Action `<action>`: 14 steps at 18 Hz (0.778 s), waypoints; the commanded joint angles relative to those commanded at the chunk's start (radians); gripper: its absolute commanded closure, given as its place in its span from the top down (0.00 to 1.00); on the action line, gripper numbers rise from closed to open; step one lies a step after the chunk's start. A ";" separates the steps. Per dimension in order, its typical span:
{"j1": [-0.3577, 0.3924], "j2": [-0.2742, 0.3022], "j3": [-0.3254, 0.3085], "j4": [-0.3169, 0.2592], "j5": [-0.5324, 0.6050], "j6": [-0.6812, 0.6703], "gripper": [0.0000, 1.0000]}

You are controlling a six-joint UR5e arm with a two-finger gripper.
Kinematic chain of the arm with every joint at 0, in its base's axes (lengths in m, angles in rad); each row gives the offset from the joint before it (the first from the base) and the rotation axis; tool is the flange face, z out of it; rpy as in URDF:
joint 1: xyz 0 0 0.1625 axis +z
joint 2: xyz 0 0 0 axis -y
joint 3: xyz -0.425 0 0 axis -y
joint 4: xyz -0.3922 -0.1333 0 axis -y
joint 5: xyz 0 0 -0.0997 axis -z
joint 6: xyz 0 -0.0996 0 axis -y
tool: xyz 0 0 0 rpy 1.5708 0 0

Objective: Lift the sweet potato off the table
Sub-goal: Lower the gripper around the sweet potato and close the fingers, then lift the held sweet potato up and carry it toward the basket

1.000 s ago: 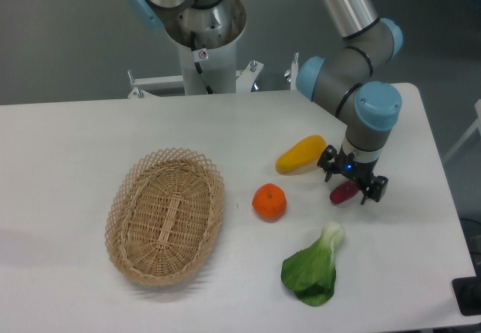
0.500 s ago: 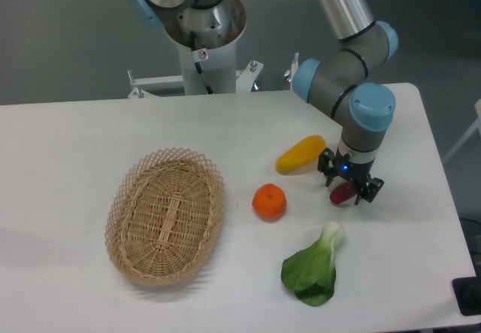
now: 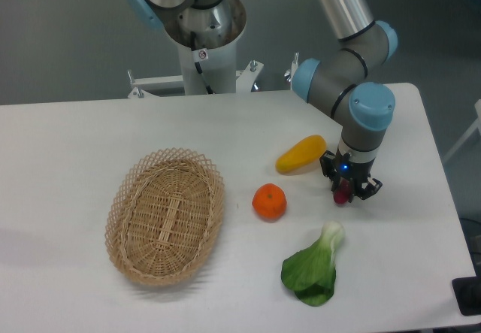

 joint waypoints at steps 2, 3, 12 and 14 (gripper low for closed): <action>0.000 0.002 0.003 0.000 0.000 0.000 0.43; 0.000 0.002 0.008 0.000 0.000 0.002 0.43; 0.002 0.040 0.060 -0.017 -0.023 0.002 0.39; 0.002 0.060 0.069 -0.017 -0.072 -0.003 0.40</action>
